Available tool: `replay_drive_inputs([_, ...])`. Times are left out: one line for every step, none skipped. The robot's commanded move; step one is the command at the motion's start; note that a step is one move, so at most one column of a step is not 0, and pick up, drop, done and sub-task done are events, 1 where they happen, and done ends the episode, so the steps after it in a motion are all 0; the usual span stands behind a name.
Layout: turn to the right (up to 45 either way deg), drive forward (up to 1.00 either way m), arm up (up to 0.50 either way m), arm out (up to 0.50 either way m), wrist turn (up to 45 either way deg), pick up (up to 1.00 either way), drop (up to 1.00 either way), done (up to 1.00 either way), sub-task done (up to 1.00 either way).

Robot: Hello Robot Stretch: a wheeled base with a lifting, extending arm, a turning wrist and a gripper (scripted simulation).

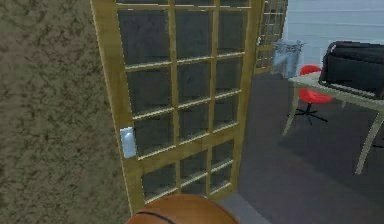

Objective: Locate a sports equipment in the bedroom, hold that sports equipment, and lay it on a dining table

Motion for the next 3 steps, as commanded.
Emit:
replay_drive_inputs([42.0, 0.00, 0.00, 0.00, 0.0, 0.00, 0.00, 0.00, 0.00])
replay_drive_inputs([0.0, 1.00, 0.00, 0.00, 0.0, 0.00, 0.00, 0.00, 0.00])
replay_drive_inputs([3.0, 0.00, 0.00, 0.00, 0.0, 0.00, 0.00, 0.00, 0.00])
